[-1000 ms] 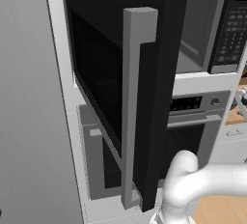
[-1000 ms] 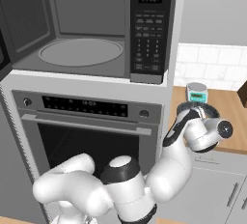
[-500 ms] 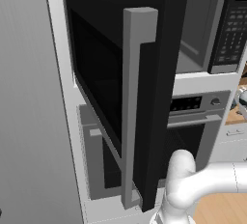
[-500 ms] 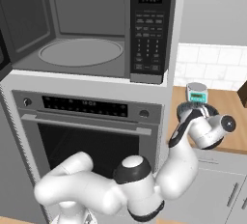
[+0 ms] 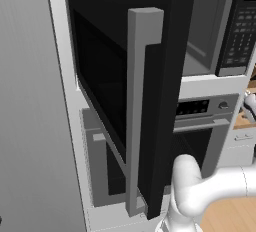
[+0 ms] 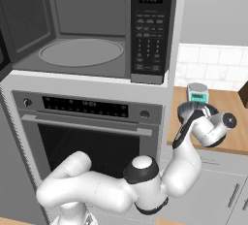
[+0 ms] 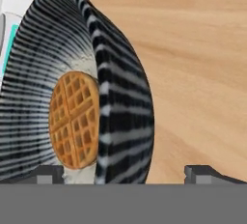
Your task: Open the microwave, place the bowl with waffle inside the microwave, then close the microwave door and turn it on.
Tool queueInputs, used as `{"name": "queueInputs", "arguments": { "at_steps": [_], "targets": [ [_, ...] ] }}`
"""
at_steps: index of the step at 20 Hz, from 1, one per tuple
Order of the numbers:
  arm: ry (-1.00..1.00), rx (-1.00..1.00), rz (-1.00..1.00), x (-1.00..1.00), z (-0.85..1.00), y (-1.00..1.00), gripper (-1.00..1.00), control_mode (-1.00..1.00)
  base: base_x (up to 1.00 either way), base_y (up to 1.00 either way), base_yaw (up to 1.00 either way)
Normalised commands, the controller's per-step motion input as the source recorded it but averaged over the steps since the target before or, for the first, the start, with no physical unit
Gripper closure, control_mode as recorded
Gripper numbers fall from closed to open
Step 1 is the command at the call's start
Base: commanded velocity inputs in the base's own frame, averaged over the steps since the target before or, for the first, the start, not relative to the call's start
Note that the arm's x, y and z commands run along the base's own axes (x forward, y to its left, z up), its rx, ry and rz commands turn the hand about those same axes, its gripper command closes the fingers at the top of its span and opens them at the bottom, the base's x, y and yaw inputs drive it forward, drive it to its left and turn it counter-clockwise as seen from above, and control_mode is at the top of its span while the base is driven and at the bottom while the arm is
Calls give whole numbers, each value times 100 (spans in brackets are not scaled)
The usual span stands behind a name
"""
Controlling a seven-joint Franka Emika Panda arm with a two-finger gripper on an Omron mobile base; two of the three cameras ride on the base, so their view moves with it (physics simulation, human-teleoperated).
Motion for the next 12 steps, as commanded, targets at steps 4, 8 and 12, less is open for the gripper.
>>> {"name": "queueInputs", "arguments": {
  "at_steps": [4, 8, 12],
  "targets": [
    [4, 0, 0, 21, -21, -5, -100, -100, 0, 0, 0],
    [0, 0, 0, 5, -16, -2, 100, -100, 0, 0, 0],
    [0, 0, 0, 0, -16, 0, 100, -100, 0, 0, 0]
  ]
}}
